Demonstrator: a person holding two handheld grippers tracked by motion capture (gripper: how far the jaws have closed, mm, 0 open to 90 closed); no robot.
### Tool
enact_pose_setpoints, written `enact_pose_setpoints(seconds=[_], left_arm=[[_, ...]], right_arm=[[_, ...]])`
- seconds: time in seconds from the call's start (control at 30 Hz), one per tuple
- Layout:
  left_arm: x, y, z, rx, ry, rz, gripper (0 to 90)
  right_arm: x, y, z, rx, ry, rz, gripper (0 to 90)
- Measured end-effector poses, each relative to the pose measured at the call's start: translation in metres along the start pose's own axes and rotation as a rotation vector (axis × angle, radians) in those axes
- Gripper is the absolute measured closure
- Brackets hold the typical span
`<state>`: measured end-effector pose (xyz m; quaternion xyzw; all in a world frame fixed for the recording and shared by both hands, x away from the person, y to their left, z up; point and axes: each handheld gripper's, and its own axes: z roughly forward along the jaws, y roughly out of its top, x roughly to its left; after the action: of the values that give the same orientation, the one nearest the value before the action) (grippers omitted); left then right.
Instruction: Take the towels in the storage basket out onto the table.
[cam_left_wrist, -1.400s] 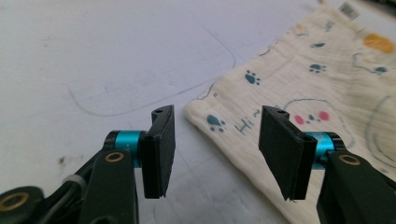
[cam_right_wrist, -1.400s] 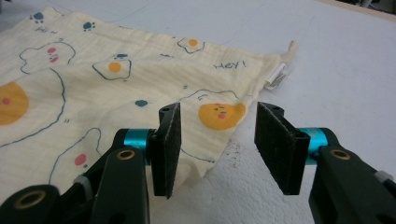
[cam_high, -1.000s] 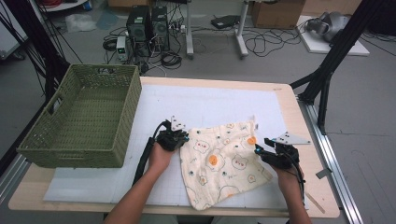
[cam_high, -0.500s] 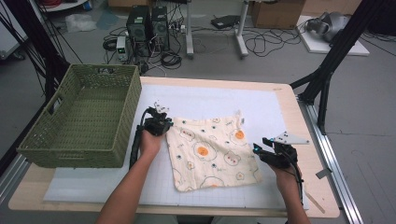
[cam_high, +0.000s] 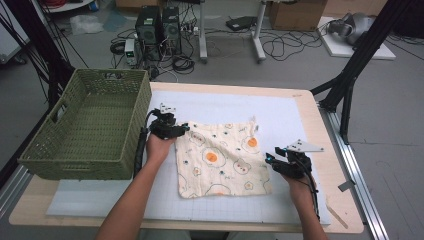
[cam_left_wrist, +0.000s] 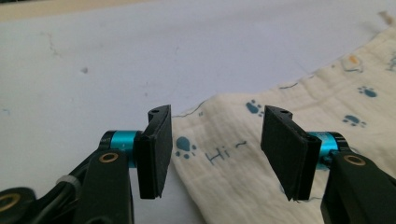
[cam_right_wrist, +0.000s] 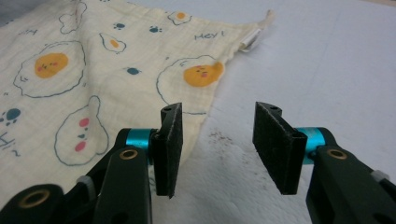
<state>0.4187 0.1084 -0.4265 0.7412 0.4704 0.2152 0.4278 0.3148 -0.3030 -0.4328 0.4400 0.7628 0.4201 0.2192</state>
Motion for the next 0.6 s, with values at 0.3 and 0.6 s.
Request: enact_pose_setpoints(seconds=[0.3,0.6], left_arm=[[-0.008,-0.019,-0.010,0.012,-0.053,0.020,43.4],[-0.013,-0.029,-0.030,-0.012,-0.107,0.049,43.8]], right_arm=[[0.019,-0.003,0.024,0.147,0.020,-0.060,86.5],[0.023,0.000,0.005,0.220,-0.022,-0.135,69.1]])
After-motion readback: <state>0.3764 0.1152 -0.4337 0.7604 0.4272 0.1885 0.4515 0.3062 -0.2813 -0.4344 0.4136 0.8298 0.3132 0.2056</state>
